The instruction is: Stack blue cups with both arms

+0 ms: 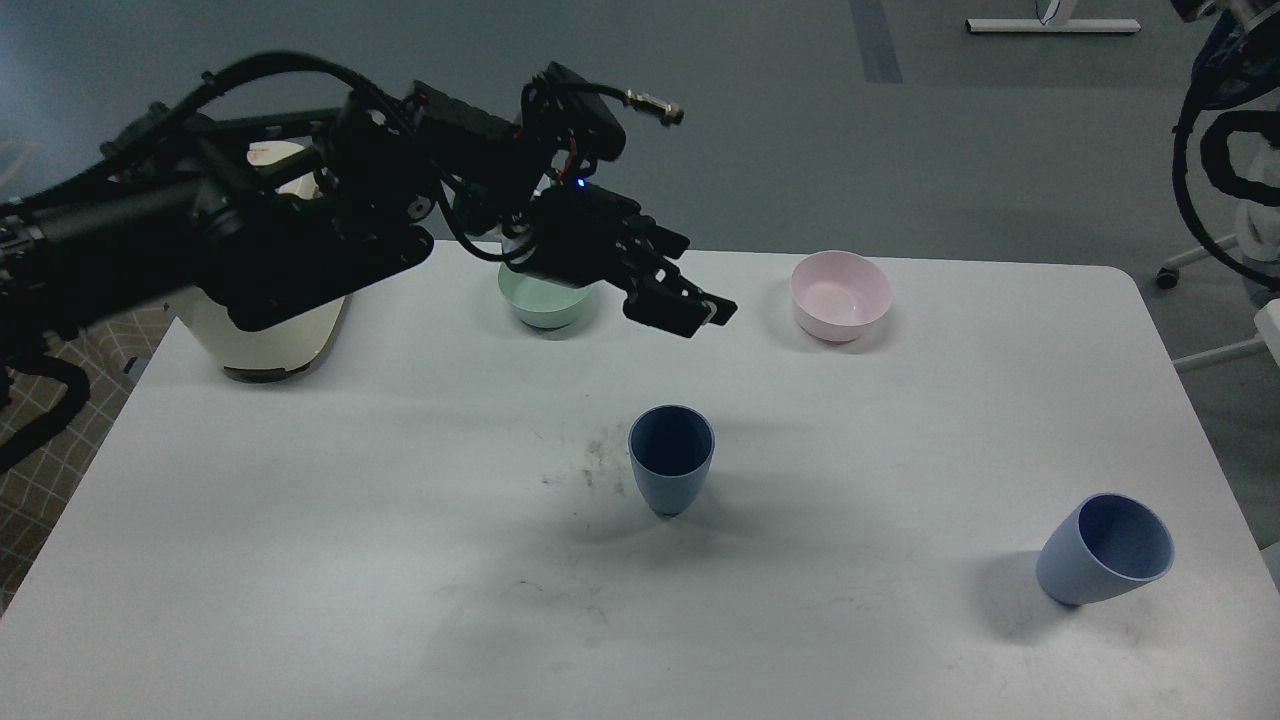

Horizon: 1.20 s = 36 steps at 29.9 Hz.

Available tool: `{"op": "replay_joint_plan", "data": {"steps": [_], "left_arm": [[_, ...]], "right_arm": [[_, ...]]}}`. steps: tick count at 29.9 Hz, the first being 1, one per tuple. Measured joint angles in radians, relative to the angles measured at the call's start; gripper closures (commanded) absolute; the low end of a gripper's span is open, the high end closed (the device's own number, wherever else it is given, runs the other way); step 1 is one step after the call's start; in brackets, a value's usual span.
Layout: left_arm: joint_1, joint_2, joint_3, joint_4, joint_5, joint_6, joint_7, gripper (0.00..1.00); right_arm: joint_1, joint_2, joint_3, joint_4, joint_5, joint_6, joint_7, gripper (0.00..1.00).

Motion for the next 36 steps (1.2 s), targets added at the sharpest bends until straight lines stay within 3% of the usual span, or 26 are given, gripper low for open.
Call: {"op": "replay_joint_plan", "data": {"steps": [6, 11, 20, 29, 36], "left_arm": [[-0.014, 0.153, -0.048, 0.032, -0.38, 0.0, 0.0, 0.02], [0.054, 0.245, -0.063, 0.115, -0.732, 0.0, 0.0, 0.02], [0.156, 0.255, -0.065, 0.215, -0.983, 0.0, 0.0, 0.02], [0.188, 0.192, -0.065, 0.217, -1.024, 0.0, 0.0, 0.02], [0.204, 0.174, -0.066, 0.217, -1.024, 0.0, 0.0, 0.02]], "right_arm": [[-0.048, -0.163, -0.079, 0.105, -0.001, 0.0, -0.001, 0.0], [-0.144, -0.379, -0.168, 0.263, -0.021, 0.0, -0.001, 0.0], [-0.347, -0.728, -0.211, 0.515, -0.258, 0.0, 0.001, 0.0], [-0.528, -0.879, -0.245, 0.723, -0.563, -0.034, 0.003, 0.0], [-0.611, -0.906, -0.335, 0.792, -0.658, -0.095, 0.003, 0.0]]}}
